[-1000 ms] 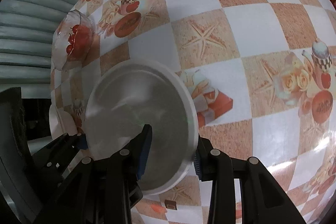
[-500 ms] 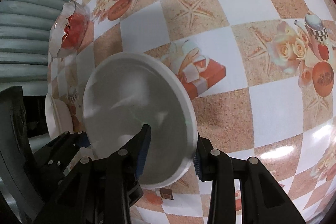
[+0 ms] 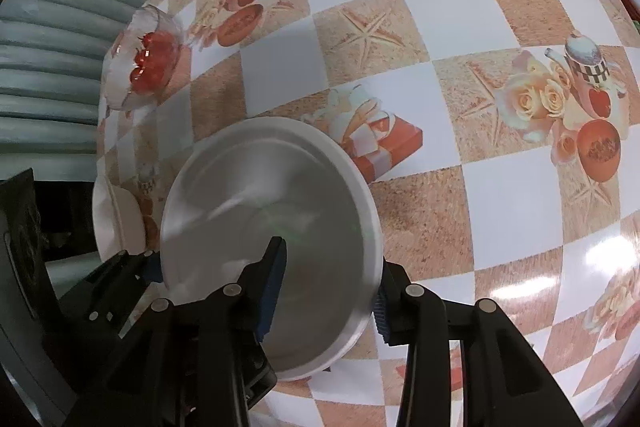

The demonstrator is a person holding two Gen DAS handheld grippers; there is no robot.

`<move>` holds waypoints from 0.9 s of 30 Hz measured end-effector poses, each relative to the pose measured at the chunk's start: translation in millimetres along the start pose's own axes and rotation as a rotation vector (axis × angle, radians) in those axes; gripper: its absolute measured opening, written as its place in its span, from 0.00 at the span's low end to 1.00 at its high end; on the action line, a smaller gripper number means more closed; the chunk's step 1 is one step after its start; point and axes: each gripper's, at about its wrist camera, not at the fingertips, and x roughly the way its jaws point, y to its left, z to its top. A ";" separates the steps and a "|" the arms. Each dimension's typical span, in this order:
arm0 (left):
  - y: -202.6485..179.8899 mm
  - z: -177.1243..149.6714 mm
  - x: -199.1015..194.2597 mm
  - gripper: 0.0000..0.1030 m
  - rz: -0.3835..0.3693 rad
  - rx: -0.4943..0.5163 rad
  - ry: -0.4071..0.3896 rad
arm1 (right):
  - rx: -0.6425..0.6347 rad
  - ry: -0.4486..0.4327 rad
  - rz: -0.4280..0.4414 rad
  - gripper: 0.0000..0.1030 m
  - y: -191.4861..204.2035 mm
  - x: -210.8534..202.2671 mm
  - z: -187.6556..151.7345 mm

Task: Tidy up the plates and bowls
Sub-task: 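Carry the second white plate with both grippers toward the plate stack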

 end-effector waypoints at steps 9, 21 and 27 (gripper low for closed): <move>13.5 -16.3 -13.4 0.63 0.004 -0.021 -0.019 | -0.013 -0.003 0.004 0.41 10.1 -10.6 -17.1; 31.4 -53.2 -41.9 0.63 0.004 -0.078 -0.060 | -0.082 -0.012 -0.015 0.41 45.7 -27.0 -44.2; 49.3 -71.7 -62.2 0.63 0.008 -0.129 -0.083 | -0.128 -0.012 -0.022 0.41 71.7 -33.3 -56.2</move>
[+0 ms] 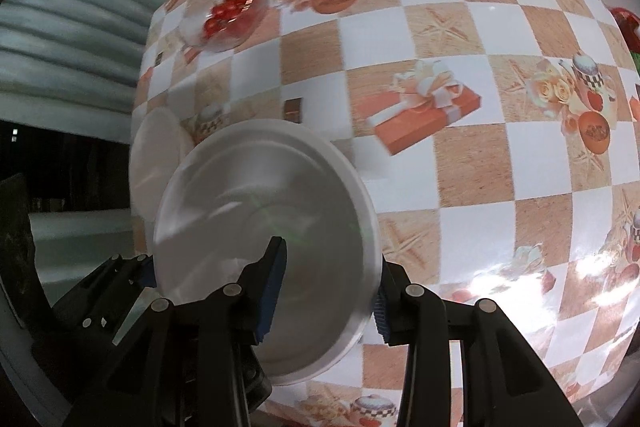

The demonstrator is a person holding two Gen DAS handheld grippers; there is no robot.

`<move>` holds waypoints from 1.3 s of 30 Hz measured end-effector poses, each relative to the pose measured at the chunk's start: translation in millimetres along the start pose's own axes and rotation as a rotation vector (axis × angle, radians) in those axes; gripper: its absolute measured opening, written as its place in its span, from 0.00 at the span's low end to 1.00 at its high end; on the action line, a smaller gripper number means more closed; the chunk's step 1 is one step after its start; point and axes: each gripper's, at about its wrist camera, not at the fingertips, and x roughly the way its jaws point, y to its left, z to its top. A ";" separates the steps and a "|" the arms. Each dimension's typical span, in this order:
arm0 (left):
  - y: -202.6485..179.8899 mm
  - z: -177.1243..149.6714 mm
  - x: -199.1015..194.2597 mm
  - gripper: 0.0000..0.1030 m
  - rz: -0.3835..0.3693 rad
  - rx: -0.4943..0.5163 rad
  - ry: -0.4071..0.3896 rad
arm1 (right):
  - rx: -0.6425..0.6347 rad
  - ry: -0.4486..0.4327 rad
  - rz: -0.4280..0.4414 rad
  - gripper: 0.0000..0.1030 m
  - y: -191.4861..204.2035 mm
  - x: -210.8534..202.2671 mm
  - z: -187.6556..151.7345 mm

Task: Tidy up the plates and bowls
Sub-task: 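Carry the second white plate with both grippers toward the plate stack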

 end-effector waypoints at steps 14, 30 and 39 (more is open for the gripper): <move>59.7 -18.2 -42.9 0.63 0.039 -0.107 -0.066 | -0.150 -0.006 -0.019 0.41 81.2 -3.7 -3.2; 116.4 -10.0 -57.0 0.63 0.058 -0.199 -0.102 | -0.235 -0.009 -0.016 0.41 141.4 8.8 15.9; 142.3 0.4 -49.4 0.63 0.069 -0.234 -0.099 | -0.256 -0.001 -0.017 0.41 159.6 25.7 31.2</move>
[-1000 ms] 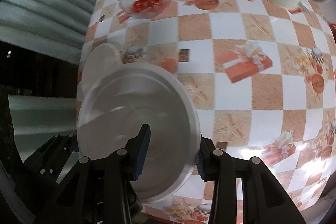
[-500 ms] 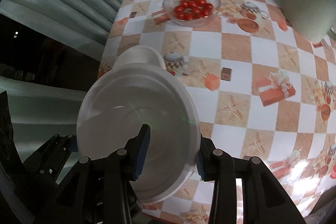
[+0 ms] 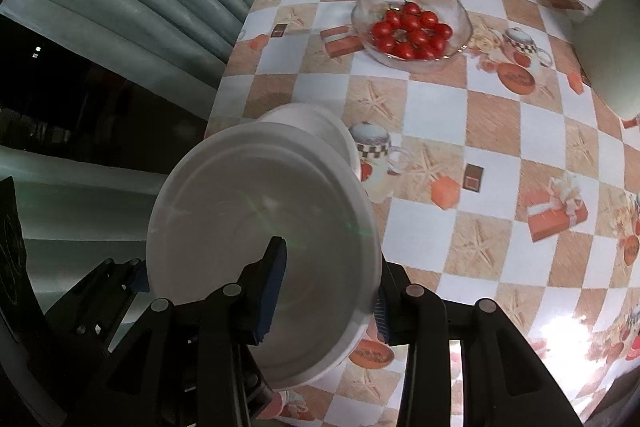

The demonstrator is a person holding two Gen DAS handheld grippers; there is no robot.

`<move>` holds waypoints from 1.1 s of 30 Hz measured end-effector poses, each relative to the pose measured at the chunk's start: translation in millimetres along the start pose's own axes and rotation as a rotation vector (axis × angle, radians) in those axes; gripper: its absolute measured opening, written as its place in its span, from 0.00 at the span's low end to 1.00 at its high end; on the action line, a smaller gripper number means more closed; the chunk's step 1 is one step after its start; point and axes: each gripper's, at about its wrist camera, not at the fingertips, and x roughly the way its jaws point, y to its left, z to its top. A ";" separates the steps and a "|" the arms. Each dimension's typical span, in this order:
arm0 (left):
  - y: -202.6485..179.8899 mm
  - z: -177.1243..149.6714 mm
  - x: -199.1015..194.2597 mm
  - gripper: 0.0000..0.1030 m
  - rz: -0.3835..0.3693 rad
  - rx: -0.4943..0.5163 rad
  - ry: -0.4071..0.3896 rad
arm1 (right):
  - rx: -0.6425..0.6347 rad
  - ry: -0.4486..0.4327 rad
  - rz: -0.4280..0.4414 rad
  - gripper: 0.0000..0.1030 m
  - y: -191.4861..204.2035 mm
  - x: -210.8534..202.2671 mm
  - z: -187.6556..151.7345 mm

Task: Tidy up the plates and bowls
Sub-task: 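Carry the second white plate with both grippers toward the plate stack, then lower the white plate onto the white stack and open both grippers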

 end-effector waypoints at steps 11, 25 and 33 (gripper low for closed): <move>17.6 15.8 20.6 0.63 0.016 -0.025 0.012 | -0.022 0.021 -0.007 0.41 6.4 24.7 23.7; 33.5 22.3 49.0 0.63 0.013 -0.048 0.036 | -0.039 0.046 -0.018 0.41 6.2 57.0 35.9; 48.0 20.7 60.9 0.79 0.035 -0.100 0.046 | -0.033 0.048 -0.020 0.76 0.0 63.1 39.6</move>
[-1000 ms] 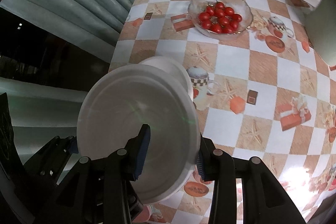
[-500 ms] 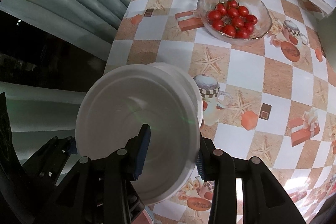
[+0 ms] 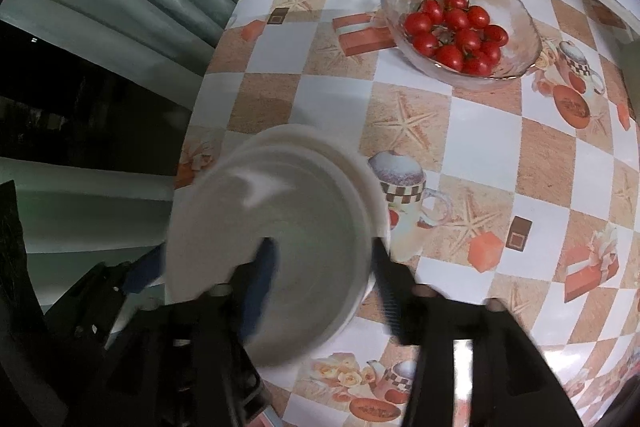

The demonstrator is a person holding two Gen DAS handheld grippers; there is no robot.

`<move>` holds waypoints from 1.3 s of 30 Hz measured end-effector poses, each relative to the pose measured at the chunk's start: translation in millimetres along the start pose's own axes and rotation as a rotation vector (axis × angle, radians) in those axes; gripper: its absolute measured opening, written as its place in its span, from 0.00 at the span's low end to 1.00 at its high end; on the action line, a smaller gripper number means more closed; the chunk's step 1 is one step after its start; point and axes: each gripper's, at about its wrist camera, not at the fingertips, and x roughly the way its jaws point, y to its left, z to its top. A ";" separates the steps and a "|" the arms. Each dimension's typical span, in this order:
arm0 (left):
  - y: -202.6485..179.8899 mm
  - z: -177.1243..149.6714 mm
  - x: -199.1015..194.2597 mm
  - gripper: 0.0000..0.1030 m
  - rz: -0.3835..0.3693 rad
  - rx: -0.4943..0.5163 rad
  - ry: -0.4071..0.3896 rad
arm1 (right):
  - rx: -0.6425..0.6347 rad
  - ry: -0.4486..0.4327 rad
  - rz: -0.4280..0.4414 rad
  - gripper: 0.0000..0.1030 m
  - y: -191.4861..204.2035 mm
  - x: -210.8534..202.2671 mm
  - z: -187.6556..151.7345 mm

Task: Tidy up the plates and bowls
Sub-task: 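Lower the white plate onto the white stack and open both grippers, then move both grippers back to the rim of the white plate stack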

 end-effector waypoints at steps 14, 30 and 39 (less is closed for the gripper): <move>13.5 -15.9 -11.7 1.00 0.019 -0.009 -0.028 | -0.013 -0.059 -0.114 1.00 -14.0 -35.0 -14.8; 22.9 -38.6 -32.0 1.00 0.060 -0.023 -0.075 | 0.038 -0.037 -0.108 1.00 -36.2 -45.2 -42.2; 12.8 -27.1 -9.4 1.00 0.115 0.017 -0.043 | 0.050 -0.030 -0.110 1.00 -40.3 -50.7 -51.9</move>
